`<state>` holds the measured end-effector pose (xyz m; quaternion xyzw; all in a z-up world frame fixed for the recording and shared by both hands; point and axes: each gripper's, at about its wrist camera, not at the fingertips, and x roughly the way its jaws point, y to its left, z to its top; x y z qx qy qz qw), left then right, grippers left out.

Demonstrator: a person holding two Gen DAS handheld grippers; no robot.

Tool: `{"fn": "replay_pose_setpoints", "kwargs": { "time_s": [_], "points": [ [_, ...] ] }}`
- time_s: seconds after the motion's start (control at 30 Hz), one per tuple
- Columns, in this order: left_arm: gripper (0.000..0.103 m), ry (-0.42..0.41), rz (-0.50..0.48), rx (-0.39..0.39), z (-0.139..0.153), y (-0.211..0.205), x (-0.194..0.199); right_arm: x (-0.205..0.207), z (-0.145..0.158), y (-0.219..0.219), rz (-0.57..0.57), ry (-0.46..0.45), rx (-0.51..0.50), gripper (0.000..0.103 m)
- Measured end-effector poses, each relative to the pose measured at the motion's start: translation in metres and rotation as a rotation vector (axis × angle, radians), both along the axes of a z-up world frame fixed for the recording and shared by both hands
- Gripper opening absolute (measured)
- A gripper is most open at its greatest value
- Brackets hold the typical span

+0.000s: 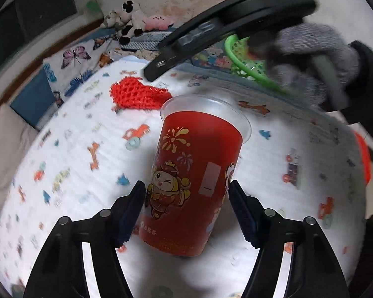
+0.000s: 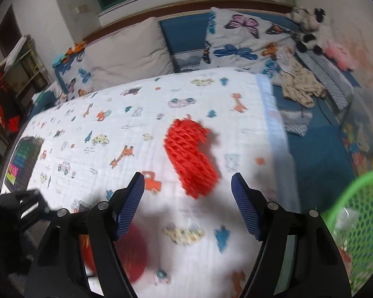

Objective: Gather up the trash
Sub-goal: 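Grasp the red mesh fruit net with the right tool while the left tool grasps the red plastic cup, then drop the mesh net into the basket with the right tool while the left tool carries the red cup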

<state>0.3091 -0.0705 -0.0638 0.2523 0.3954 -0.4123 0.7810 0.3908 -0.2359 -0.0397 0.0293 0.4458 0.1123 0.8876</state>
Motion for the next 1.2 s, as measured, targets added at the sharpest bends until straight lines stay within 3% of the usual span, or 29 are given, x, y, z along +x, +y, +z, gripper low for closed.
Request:
{"fn": "replay_pose_setpoints", "kwargs": {
  "time_s": [0.33, 0.4, 0.5, 0.57, 1.03, 1.2],
  "points": [
    [0.069, 0.068, 0.037, -0.023, -0.002, 0.005, 0.011, 0.044, -0.033, 0.025, 0.024, 0.050, -0.062, 0.057],
    [0.075, 0.072, 0.047, -0.012, -0.005, 0.004, 0.013, 0.045, -0.037, 0.026, 0.016, 0.055, -0.076, 0.045],
    [0.076, 0.084, 0.052, -0.008, -0.007, 0.002, 0.018, 0.044, -0.038, 0.021, 0.006, 0.059, -0.054, 0.036],
    [0.081, 0.088, 0.047, -0.010, -0.008, 0.000, 0.019, 0.040, -0.035, 0.016, -0.004, 0.052, -0.036, 0.035],
    [0.083, 0.104, 0.098, -0.018, -0.015, -0.017, 0.039, -0.040, 0.018, -0.052, -0.104, -0.044, 0.024, 0.029],
    [0.077, 0.103, 0.127, -0.037, -0.013, -0.020, 0.037, -0.079, 0.028, -0.077, -0.147, -0.070, 0.026, 0.029]
  ]
}}
